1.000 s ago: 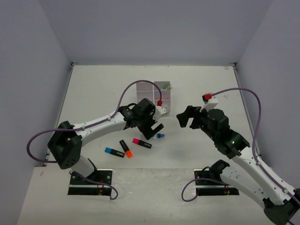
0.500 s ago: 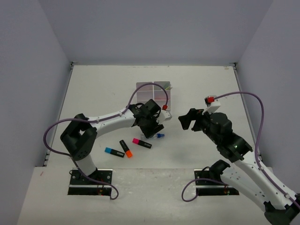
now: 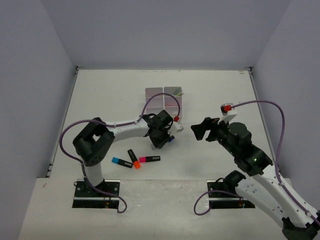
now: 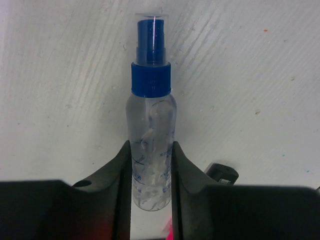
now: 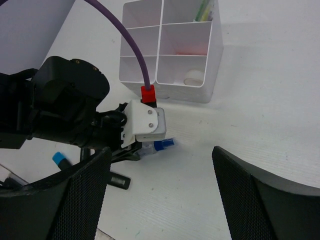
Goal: Sort the stationery into containers
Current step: Pick up the stationery from the center of the board.
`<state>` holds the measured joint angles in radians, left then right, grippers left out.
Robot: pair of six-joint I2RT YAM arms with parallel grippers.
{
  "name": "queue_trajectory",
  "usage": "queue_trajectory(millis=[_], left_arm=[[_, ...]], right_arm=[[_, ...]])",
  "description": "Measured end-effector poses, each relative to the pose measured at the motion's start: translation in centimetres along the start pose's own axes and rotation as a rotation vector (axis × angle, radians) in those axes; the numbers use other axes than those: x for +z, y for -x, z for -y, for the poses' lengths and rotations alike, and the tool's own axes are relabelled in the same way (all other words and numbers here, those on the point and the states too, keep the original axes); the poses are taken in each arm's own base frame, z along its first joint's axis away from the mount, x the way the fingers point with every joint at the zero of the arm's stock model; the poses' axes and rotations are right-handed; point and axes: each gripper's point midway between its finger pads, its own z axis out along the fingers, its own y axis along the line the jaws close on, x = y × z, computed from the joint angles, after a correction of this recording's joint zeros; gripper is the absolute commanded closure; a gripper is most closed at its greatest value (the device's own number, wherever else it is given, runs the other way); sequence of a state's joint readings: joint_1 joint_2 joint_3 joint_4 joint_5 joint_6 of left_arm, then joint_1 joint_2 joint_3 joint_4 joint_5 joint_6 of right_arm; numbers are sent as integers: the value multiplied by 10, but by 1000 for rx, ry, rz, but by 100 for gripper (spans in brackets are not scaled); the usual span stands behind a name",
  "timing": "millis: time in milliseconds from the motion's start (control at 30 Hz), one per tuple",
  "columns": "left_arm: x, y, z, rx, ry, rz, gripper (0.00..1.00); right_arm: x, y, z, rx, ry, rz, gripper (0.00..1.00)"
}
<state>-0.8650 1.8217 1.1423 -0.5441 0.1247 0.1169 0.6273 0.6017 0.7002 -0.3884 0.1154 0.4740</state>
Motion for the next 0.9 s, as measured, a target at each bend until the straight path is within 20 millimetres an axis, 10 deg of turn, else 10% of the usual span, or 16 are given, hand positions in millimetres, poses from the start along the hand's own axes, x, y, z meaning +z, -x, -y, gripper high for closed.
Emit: queue_trajectory(millis=[333, 467, 700, 900], left_arm=[[-11, 23, 6, -25, -14, 98, 100], [-56, 64, 10, -62, 11, 332, 100], [-190, 114, 33, -122, -47, 965, 100], [-207, 122, 50, -126, -154, 1079, 100]], right_arm=[[-10, 8, 8, 49, -48, 45, 31], [-6, 3, 4, 116, -37, 14, 37], [-7, 20, -43, 278, 175, 18, 49], [9, 42, -87, 289, 337, -27, 50]])
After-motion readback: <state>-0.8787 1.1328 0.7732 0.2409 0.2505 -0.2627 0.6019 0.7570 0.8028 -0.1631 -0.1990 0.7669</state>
